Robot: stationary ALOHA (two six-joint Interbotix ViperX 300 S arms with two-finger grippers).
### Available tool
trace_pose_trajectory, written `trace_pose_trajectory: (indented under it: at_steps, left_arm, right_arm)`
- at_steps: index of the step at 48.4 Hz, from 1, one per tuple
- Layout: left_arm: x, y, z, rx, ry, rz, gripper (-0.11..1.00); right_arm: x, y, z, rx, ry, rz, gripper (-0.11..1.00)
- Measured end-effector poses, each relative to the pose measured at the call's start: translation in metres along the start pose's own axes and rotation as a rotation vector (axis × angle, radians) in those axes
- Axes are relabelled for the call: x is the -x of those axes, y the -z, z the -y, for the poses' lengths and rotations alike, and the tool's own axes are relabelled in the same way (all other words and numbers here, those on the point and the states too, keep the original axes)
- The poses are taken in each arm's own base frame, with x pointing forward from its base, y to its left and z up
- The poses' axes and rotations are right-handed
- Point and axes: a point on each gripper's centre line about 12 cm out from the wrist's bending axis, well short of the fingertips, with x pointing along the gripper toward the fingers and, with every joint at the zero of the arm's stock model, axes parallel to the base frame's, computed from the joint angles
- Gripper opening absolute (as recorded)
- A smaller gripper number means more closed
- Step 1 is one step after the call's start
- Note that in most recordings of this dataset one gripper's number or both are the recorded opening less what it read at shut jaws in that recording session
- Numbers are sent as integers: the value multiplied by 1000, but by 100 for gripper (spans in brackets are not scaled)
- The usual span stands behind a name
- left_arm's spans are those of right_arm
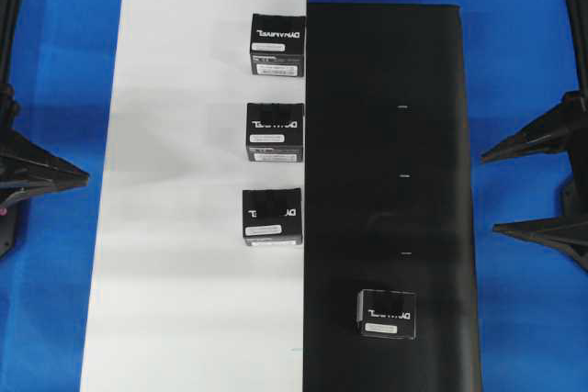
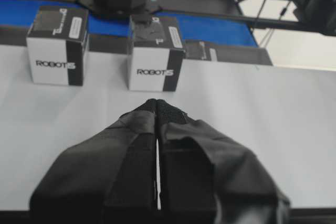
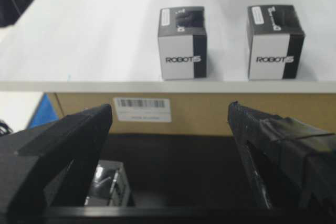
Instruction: Place the box from the black base onto the white base.
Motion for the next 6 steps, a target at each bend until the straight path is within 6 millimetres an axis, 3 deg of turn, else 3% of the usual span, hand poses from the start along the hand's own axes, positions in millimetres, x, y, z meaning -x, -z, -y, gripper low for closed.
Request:
trace_pose_trajectory:
  at_steps: [6]
  left_arm:
    - [0,0,0,-2,0,0,-3]
  right_arm:
    - [0,0,-1,-44,-6,-1,100]
